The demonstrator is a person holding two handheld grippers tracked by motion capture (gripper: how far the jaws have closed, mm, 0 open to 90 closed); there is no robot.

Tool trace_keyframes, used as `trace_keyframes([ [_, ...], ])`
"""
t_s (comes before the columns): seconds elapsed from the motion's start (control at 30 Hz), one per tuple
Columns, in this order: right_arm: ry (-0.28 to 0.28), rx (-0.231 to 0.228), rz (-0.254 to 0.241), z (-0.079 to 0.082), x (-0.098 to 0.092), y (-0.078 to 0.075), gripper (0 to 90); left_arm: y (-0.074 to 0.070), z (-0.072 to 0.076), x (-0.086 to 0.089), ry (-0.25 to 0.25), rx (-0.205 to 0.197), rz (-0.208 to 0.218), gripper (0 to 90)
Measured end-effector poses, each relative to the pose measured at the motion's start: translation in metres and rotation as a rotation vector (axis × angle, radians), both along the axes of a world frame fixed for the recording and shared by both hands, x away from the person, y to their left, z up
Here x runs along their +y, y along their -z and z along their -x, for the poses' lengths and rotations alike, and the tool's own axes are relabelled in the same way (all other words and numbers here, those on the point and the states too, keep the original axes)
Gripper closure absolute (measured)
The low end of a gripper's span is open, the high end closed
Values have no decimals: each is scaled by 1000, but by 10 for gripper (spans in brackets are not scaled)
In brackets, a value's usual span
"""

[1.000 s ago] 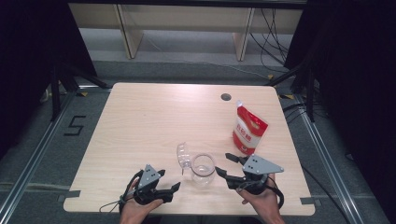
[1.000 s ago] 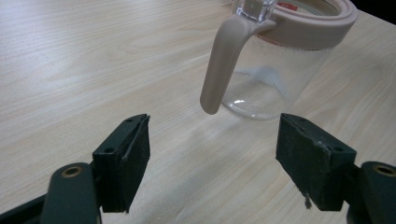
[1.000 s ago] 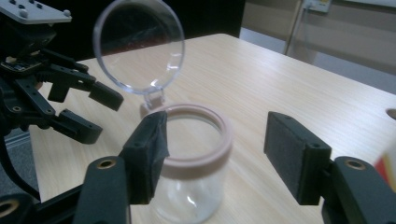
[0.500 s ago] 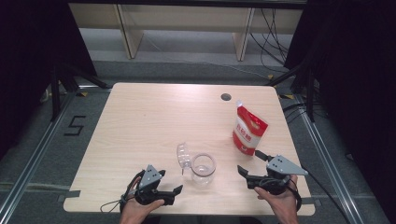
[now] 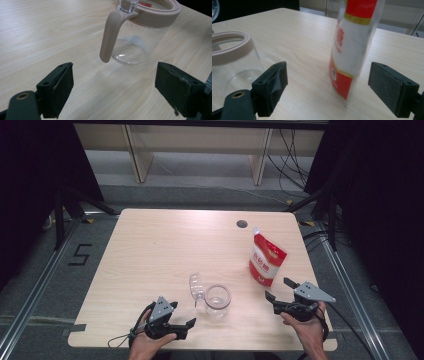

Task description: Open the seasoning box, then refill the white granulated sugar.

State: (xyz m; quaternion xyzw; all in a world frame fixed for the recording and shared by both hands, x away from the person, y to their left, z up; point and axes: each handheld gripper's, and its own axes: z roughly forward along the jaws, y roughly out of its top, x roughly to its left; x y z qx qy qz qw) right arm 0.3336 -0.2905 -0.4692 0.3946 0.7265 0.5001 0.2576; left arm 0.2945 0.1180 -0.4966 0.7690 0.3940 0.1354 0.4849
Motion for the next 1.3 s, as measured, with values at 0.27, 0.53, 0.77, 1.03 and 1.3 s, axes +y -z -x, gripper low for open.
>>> trace_keyframes([
  [0.27,18,-18,29,-14,-5,4,157,-1,-1,-4,23,-7,-11,151],
  [0.53,44,-25,41,-28,-5,9,165,-1,1,-5,23,-8,-16,151],
  [0.77,56,-33,47,-36,-4,12,170,0,2,-6,19,29,25,152],
  [1.03,48,-40,23,-42,-3,14,174,0,1,-6,23,24,14,152],
  [1.3,55,-44,7,-48,0,16,177,-1,1,-5,12,21,5,153],
])
